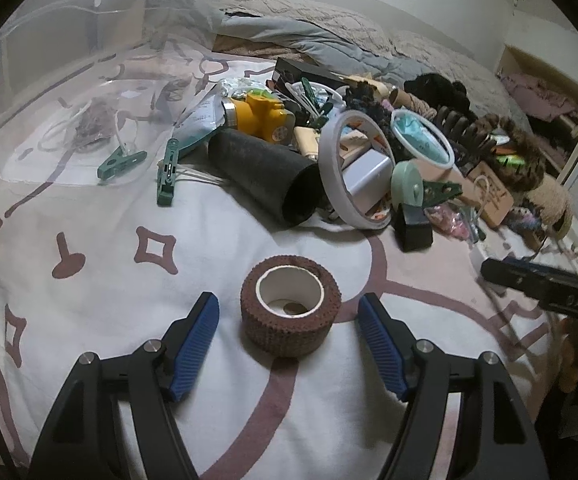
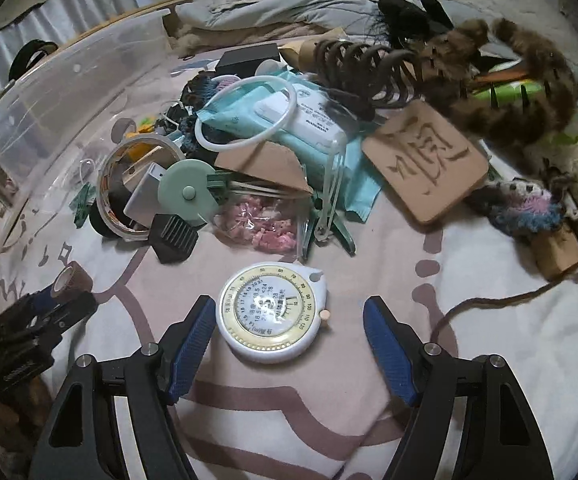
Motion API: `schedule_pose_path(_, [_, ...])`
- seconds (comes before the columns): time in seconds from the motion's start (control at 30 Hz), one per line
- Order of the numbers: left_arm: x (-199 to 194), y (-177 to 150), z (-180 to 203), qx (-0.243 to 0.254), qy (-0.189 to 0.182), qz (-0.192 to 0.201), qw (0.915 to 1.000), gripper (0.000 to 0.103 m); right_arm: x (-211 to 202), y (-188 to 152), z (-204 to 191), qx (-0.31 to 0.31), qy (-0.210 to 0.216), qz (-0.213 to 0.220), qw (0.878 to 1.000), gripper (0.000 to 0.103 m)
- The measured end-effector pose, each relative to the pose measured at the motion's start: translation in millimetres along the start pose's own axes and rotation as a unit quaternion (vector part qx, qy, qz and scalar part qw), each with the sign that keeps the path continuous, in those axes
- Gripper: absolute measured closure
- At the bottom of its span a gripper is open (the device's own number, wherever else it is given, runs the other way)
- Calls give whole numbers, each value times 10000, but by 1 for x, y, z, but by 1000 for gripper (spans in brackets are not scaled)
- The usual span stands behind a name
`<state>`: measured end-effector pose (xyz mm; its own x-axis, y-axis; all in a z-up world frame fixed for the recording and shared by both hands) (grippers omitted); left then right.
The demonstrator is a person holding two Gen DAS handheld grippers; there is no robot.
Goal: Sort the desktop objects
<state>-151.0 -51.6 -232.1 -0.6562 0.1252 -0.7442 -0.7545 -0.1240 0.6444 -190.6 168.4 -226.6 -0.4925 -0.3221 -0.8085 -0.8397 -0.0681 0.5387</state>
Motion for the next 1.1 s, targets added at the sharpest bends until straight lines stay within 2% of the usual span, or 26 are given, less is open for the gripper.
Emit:
schedule_pose_path(0.13, [-2,1,-2,-73,-57,41,9999,31,2,-1,-6,-229,-89,-6,9997,30])
schedule_pose_path(0.2, [-3,0,-1,-67,-55,48,10000,31,3,-2,-12,-392,-238,4,9989,34])
schedule_pose_path(0.23, [-4,0,-1,-59,-51,50,10000,31,2,-2,-16,-428,-275,5,9987,43])
schedule_pose_path(0.27, [-3,0,-2,-64,-49,47,10000,31,3,-3,-17,-445,-307,14,9985,46])
schedule_pose_path(0.6, [-7,-1,-5,-100,18,76,9999,43,2,-3,-16,-366,-313,40,9988,46])
schedule_pose_path(0.8, [-11,0,-2,29,90,178,9998,59,0,-3,-15,-286,-269,51,9992,46])
schedule_pose_path(1.1, [-20,3,3,97,49,368,9993,59,-3,-3,-14,-172,-228,93,9995,46])
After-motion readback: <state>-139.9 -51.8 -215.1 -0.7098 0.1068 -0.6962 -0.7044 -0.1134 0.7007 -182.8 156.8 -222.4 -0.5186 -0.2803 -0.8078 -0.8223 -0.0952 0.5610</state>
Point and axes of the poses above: each gripper's, at about its wrist camera, not at the fingertips, and x roughly the way its jaws point, z to its right, y to its top, the point moved 4 cm from there along x, roughly the way its jaws point, and after that the axes turned 1 degree about y, right-handed, at the moved point
